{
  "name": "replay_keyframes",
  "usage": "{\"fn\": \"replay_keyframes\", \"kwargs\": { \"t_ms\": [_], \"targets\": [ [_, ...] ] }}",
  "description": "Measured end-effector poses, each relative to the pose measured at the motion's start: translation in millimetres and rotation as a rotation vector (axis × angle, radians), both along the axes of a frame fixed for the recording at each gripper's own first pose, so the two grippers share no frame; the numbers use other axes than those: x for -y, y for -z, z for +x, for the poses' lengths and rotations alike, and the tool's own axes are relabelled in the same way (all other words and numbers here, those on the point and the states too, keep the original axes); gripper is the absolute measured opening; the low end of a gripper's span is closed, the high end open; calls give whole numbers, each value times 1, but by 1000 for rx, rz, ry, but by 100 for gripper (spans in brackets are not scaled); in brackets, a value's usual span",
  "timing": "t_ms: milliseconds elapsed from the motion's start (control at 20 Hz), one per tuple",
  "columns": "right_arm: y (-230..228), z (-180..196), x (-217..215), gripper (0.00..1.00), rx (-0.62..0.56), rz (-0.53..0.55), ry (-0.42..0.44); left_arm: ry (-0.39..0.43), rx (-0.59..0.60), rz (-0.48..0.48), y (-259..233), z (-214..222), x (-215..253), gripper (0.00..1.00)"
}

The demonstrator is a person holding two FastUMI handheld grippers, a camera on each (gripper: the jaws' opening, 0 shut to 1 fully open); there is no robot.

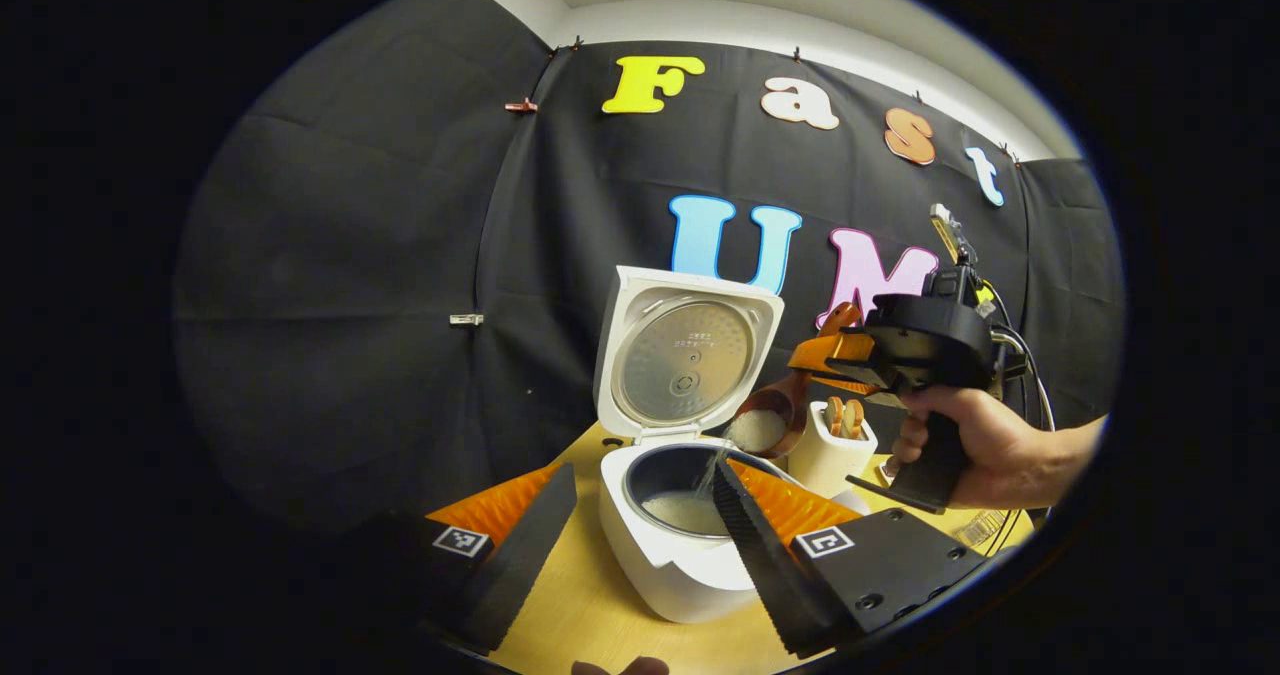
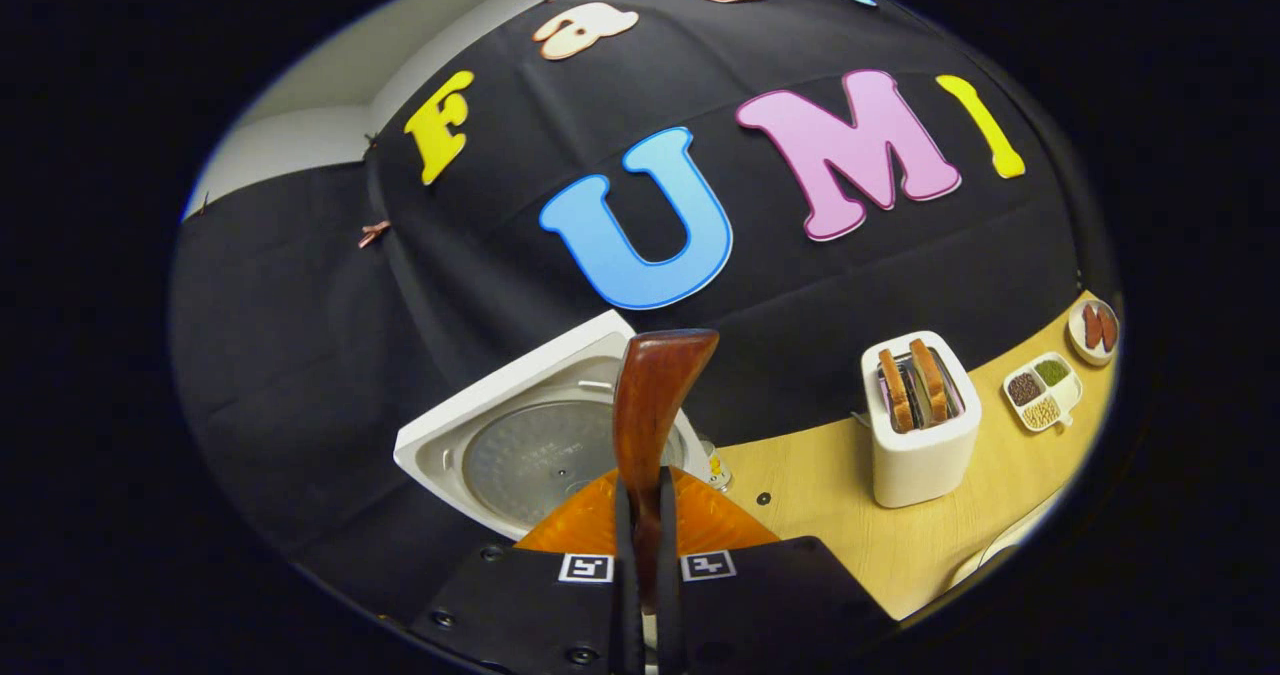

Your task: Close the left gripper, press the button to open the rice cooker; take a wooden spoon from the chopstick holder with the right hand, scoop a spoonful of rice and pour it into the rice cooker, then put the wooden spoon back into the chopstick holder.

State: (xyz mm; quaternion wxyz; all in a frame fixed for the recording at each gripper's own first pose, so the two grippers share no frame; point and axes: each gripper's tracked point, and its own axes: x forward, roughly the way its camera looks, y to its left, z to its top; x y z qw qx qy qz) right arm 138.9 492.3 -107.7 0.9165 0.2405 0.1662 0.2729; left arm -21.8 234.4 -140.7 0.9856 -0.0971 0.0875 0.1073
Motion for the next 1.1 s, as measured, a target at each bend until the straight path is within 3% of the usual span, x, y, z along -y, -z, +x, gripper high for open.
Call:
{"fn": "replay_keyframes", "kwargs": {
  "t_ms": [200,350,550,800,1100],
  "targets": [
    [5,-11,-19,10,140,-123,-100,0,-17,0,7,-3,-2,95],
    [15,-21,-30,10,244,-222,-178,-8,-22,54,4,-9,-5,96],
    [12,-42,-37,10,440,-372,-271,13,-13,61,2,-12,3,95],
    [1,-75,-51,10,651,-483,-368,26,-26,52,13,-15,11,95],
    [-14,-92,-50,10,789,-540,-385,34,-25,46,11,-19,17,96]
  ]
}}
